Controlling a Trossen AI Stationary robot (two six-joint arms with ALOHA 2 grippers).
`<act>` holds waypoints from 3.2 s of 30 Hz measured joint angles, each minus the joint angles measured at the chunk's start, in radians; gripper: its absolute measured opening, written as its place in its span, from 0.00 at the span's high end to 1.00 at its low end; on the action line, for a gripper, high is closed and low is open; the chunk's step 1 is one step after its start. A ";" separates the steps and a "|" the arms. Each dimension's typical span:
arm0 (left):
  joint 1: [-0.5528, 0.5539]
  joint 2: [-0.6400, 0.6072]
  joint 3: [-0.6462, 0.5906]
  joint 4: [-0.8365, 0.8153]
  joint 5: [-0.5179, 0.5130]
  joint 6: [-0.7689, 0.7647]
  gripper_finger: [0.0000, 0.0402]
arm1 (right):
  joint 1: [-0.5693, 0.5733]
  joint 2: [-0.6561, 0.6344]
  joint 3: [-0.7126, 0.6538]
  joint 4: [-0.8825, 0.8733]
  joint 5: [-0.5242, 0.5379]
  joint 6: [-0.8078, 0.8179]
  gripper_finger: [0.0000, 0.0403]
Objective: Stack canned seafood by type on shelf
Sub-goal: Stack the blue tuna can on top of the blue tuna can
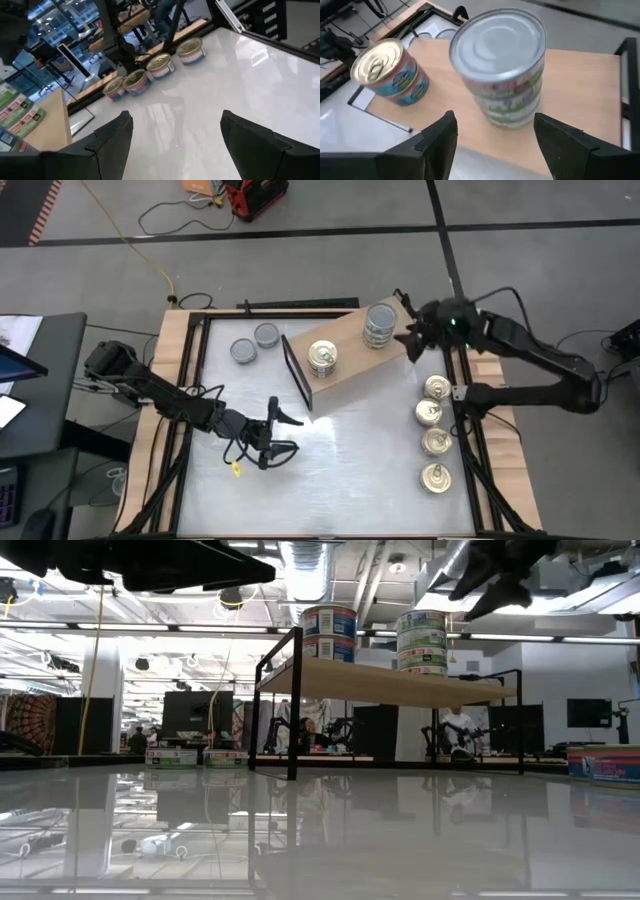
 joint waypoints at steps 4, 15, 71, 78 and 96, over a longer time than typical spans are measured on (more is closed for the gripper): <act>-0.005 -0.074 0.001 -0.097 -0.079 -0.035 0.28 | 0.239 0.000 -0.017 -0.003 0.161 0.090 0.29; -0.009 -0.134 0.000 -0.344 -0.091 -0.217 0.28 | 0.679 0.133 -0.132 -0.115 0.289 0.512 0.29; -0.009 -0.134 0.000 -0.350 -0.125 -0.315 0.28 | 0.852 0.952 0.132 -0.288 0.087 0.730 0.84; -0.009 -0.134 0.001 -0.349 -0.126 -0.320 0.28 | 0.876 0.956 0.131 -0.189 0.210 0.624 0.84; -0.009 -0.134 0.001 -0.350 -0.121 -0.318 0.28 | 0.906 0.859 0.194 -0.229 0.409 0.496 0.84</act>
